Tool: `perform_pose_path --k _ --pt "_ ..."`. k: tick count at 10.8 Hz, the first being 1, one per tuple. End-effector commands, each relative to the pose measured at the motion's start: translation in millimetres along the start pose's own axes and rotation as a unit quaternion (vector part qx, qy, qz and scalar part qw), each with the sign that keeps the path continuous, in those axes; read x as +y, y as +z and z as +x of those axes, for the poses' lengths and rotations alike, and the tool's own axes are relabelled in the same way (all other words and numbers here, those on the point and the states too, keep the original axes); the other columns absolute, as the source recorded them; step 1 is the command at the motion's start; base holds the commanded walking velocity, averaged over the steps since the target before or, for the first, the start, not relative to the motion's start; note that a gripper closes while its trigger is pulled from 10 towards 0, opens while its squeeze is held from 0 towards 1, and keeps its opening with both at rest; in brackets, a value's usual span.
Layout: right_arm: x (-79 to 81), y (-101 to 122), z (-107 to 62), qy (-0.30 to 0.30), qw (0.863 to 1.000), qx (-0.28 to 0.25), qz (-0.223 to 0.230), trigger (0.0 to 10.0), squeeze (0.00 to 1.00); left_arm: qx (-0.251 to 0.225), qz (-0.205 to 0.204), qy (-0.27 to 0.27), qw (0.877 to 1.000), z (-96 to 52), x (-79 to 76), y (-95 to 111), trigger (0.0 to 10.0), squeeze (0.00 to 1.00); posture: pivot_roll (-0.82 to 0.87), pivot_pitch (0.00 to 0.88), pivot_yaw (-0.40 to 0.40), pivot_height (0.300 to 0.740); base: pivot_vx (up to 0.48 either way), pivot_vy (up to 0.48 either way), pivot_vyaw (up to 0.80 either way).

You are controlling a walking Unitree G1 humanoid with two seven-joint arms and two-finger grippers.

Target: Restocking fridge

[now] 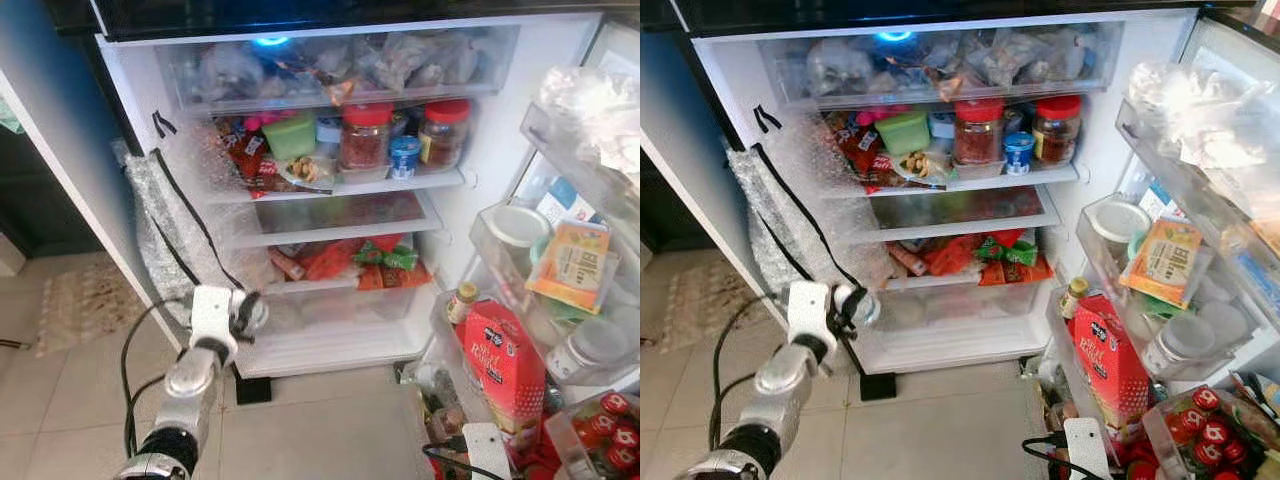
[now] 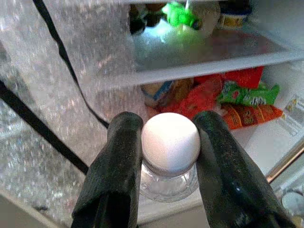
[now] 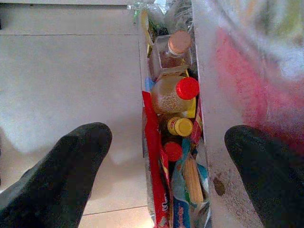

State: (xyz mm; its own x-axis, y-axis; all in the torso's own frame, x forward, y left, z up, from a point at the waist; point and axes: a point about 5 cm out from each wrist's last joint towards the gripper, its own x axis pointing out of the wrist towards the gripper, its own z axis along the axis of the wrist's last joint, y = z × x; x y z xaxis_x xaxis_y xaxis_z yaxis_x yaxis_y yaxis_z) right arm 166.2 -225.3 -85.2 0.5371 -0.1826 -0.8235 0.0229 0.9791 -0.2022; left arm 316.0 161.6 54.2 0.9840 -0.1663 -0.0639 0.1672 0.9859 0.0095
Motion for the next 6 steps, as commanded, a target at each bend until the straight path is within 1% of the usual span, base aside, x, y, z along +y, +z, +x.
perform_pose_path --k 1,3,5,6 --pt "-4.6 3 0.3 -0.01 1.0 -0.006 -0.002 10.0 0.0 -0.018 -0.005 -0.011 1.0 6.1 -3.8 11 10.0 0.0 -0.05 0.039 0.007 0.74 0.0 0.0 0.0" --pt "-7.1 3 0.3 -0.02 1.0 -0.007 -0.01 10.0 0.0 -0.03 -0.01 -0.02 0.999 7.5 -5.2 18 10.0 0.0 -0.05 0.04 0.008 0.74 0.0 0.0 0.0" --pt "-10.7 4 0.1 -0.033 0.999 -0.009 -0.021 10.0 0.0 -0.033 -0.012 -0.023 0.999 7.0 -5.9 20 10.0 0.0 -0.05 0.041 0.009 0.74 0.0 0.0 0.0" --pt "-21.5 6 -0.4 -0.064 0.997 -0.015 -0.028 10.0 0.0 -0.036 -0.013 -0.026 0.999 6.2 -7.1 21 10.0 0.0 -0.05 0.043 0.009 0.74 0.0 0.0 0.0"
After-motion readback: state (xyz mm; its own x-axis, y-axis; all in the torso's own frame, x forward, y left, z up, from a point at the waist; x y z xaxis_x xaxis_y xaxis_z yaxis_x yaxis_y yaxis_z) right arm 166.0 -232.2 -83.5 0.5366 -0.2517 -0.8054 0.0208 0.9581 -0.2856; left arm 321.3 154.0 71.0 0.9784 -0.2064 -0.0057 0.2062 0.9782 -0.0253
